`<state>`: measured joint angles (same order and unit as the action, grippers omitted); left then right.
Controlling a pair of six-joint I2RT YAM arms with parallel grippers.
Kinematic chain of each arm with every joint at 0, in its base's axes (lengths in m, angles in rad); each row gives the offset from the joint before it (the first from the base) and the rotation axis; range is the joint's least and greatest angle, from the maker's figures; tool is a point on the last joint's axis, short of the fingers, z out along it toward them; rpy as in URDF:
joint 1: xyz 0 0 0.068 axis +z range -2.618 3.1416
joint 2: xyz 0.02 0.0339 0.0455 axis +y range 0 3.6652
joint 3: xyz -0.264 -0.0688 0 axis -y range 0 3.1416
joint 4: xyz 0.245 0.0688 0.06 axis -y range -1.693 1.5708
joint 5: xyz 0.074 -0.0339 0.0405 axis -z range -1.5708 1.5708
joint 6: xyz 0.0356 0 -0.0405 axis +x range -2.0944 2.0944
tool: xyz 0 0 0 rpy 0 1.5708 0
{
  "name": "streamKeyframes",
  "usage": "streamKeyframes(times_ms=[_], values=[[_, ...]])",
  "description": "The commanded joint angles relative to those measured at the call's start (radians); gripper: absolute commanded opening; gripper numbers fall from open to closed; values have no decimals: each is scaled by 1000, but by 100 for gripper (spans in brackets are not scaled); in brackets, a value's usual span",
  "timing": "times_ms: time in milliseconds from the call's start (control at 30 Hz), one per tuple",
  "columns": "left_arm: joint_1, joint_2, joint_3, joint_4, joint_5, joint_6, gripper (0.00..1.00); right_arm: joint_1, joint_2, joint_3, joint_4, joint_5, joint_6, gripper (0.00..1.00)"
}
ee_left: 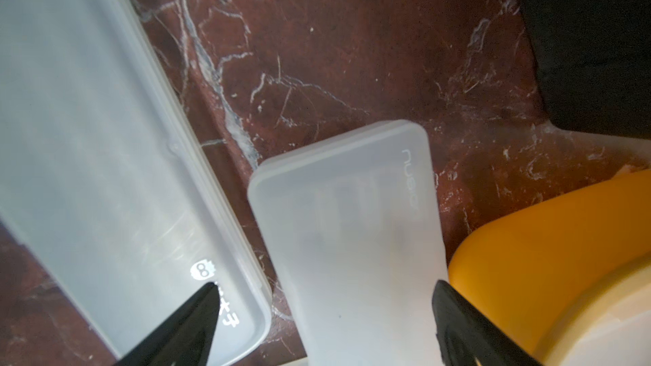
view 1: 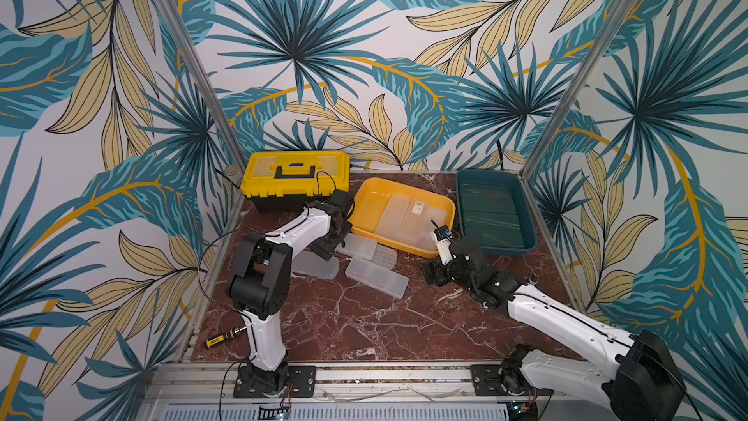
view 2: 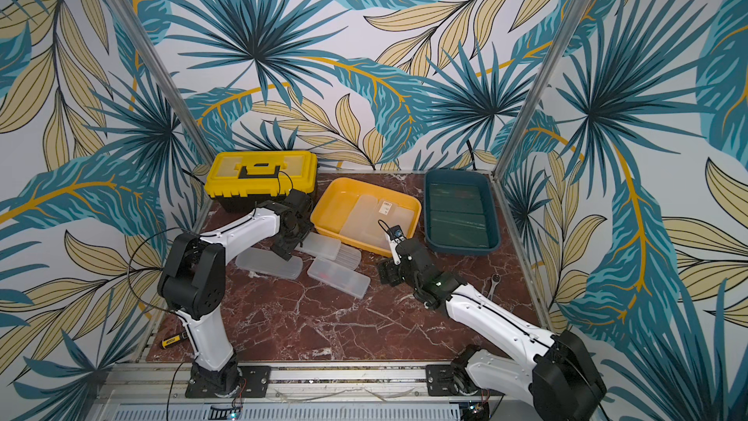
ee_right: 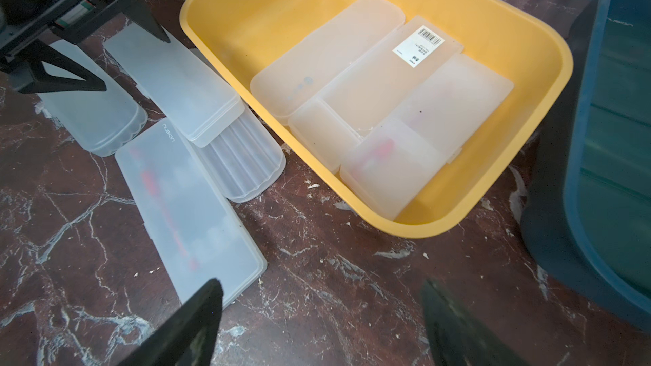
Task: Place the pencil cases by color into the storage box
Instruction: Pick up the pencil case from the center of the board.
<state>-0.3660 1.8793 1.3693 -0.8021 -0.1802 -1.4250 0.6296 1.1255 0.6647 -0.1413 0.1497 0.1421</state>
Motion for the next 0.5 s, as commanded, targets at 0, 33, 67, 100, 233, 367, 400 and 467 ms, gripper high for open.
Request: streamKeyframes(times_ms=[0, 33, 67, 100, 233, 367, 400, 467], values=[[-4, 23, 49, -14, -18, -22, 95, -4, 8, -13, 13, 10, 8, 88], [-2, 28, 53, -14, -15, -22, 95, -5, 7, -14, 12, 12, 9, 88], [-3, 31, 57, -14, -15, -22, 95, -4, 4, -17, 15, 14, 10, 88], [-2, 34, 62, -14, -15, -22, 95, -4, 1, -17, 14, 14, 10, 88], [-2, 48, 88, -14, -18, -19, 95, -5, -3, -24, 22, 19, 14, 88], [-2, 71, 110, -15, -10, -22, 95, -5, 9, -19, 20, 12, 14, 88], [-2, 77, 120, -15, -9, -20, 95, -4, 16, -16, 19, 10, 14, 88], [-3, 94, 133, -14, -2, -24, 95, -4, 24, -12, 17, 11, 13, 89]])
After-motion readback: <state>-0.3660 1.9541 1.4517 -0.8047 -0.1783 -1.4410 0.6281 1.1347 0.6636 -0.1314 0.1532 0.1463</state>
